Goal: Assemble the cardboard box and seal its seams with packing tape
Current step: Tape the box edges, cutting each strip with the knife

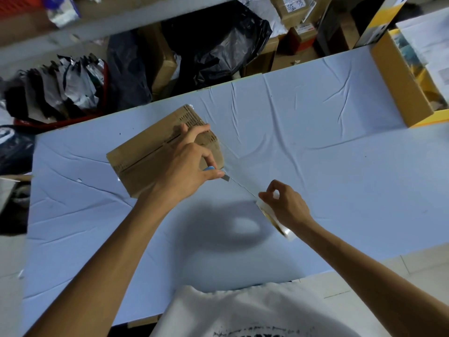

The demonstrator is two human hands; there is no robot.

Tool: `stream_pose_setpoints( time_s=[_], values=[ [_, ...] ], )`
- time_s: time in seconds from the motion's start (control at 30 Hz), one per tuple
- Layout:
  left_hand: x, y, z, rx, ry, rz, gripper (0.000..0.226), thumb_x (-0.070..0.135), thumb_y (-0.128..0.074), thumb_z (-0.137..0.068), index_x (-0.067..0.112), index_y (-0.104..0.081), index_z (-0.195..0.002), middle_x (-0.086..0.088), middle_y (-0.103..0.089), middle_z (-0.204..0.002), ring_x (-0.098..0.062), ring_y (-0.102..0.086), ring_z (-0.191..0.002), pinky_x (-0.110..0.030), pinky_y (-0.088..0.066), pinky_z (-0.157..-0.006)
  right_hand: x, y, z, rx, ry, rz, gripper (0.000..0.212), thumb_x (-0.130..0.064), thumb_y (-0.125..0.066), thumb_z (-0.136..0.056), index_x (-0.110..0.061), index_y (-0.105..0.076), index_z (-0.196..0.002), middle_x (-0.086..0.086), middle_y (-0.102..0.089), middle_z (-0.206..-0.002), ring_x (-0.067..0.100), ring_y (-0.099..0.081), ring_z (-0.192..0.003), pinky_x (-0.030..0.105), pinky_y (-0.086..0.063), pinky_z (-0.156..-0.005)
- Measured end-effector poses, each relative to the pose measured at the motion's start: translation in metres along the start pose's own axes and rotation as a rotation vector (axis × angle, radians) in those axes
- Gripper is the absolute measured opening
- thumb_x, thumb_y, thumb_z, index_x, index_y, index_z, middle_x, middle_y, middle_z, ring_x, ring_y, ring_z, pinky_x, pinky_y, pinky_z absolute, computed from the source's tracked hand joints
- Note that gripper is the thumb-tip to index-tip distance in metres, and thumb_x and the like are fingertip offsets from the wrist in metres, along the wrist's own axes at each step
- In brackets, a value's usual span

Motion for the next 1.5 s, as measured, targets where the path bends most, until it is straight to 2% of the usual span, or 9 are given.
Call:
stream_pose_setpoints(
  time_s=[0.1, 0.23, 0.4, 0.67, 0.77, 1.03, 1.17, 1.33, 1.5],
  values=[
    [0.001, 0.002, 0.001, -0.007, 0.001, -0.005, 0.015, 0.022, -0.081, -0.072, 0.016, -0.068, -0.067, 0.012, -0.03, -0.154, -0.018, -0.006, -0.148, -0.034, -0.02, -0.115, -0.005, -0.004, 0.006, 0.05, 0.054, 0.079, 0.013, -0.036, -0.054, -0.088, -0.023, -0.053, -0.086, 0.003, -0.061, -0.077, 0.03, -0.056, -0.072, 0.03, -0.035, -0.055],
    [0.003, 0.002, 0.002, -0.008, 0.009, 0.003, 0.015, 0.02, -0.081, -0.073, 0.016, -0.068, -0.067, 0.013, -0.029, -0.154, -0.018, -0.008, -0.148, -0.031, -0.02, -0.114, -0.01, -0.007, 0.009, 0.025, 0.153, 0.151, 0.014, -0.033, -0.055, -0.088, -0.02, -0.052, -0.091, 0.005, -0.063, -0.076, 0.032, -0.057, -0.073, 0.035, -0.041, -0.063],
    [0.002, 0.003, 0.002, -0.01, 0.023, 0.007, 0.015, 0.018, -0.08, -0.074, 0.016, -0.067, -0.066, 0.013, -0.029, -0.155, -0.016, -0.004, -0.149, -0.023, -0.013, -0.109, -0.016, -0.013, 0.011, -0.053, 0.293, 0.292, 0.018, -0.036, -0.058, -0.088, -0.024, -0.045, -0.088, 0.003, -0.061, -0.077, 0.029, -0.051, -0.068, 0.033, -0.039, -0.061],
    [0.001, 0.004, 0.0, -0.007, 0.02, 0.007, 0.018, 0.018, -0.081, -0.073, 0.019, -0.066, -0.064, 0.013, -0.032, -0.154, -0.016, -0.005, -0.149, -0.028, -0.013, -0.115, -0.02, -0.003, 0.002, -0.219, 0.415, 0.43, 0.021, -0.037, -0.065, -0.084, -0.028, -0.046, -0.085, -0.007, -0.052, -0.066, 0.021, -0.049, -0.065, 0.033, -0.039, -0.062],
    [0.001, 0.004, 0.0, -0.01, 0.025, 0.012, 0.018, 0.018, -0.081, -0.074, 0.019, -0.066, -0.064, 0.013, -0.032, -0.154, -0.017, -0.006, -0.149, -0.023, -0.013, -0.109, -0.025, 0.002, 0.002, -0.233, 0.434, 0.411, 0.021, -0.038, -0.066, -0.083, -0.028, -0.047, -0.086, -0.004, -0.058, -0.072, 0.02, -0.051, -0.068, 0.033, -0.042, -0.065],
    [-0.002, 0.003, -0.002, -0.01, 0.011, 0.007, 0.017, 0.019, -0.082, -0.072, 0.019, -0.066, -0.065, 0.011, -0.033, -0.153, -0.02, -0.006, -0.149, -0.029, -0.015, -0.112, -0.047, 0.018, -0.008, -0.219, 0.471, 0.369, 0.023, -0.038, -0.07, -0.08, -0.027, -0.051, -0.086, -0.004, -0.057, -0.077, 0.019, -0.051, -0.073, 0.029, -0.036, -0.063],
    [-0.002, 0.003, -0.002, -0.008, 0.008, -0.008, 0.019, 0.02, -0.082, -0.072, 0.02, -0.065, -0.063, 0.012, -0.034, -0.153, -0.019, -0.007, -0.149, -0.028, -0.015, -0.112, -0.049, 0.026, -0.022, -0.236, 0.458, 0.378, 0.023, -0.038, -0.072, -0.078, -0.029, -0.052, -0.083, -0.014, -0.052, -0.072, 0.014, -0.05, -0.071, 0.022, -0.033, -0.056],
    [0.0, 0.003, -0.002, -0.003, 0.017, -0.001, 0.017, 0.018, -0.082, -0.072, 0.018, -0.066, -0.065, 0.011, -0.035, -0.152, -0.019, -0.007, -0.149, -0.022, -0.015, -0.106, -0.057, 0.033, -0.042, -0.258, 0.421, 0.418, 0.024, -0.04, -0.073, -0.073, -0.03, -0.054, -0.082, -0.01, -0.053, -0.076, 0.016, -0.052, -0.074, 0.029, -0.037, -0.061],
    [-0.001, 0.006, -0.003, 0.001, 0.008, -0.041, 0.015, 0.021, -0.082, -0.072, 0.018, -0.068, -0.067, 0.012, -0.038, -0.151, -0.021, -0.012, -0.148, -0.035, -0.02, -0.113, -0.068, 0.037, -0.05, -0.272, 0.433, 0.408, 0.023, -0.04, -0.075, -0.072, -0.029, -0.057, -0.082, -0.017, -0.049, -0.077, 0.0, -0.046, -0.068, 0.02, -0.03, -0.054]
  ],
)
Point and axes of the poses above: each hand's wrist, its own z-axis away from the middle knuckle, its own y-axis out of the back of the hand, x = y × z, the point moved 4 cm from there along -z, towards the middle knuckle
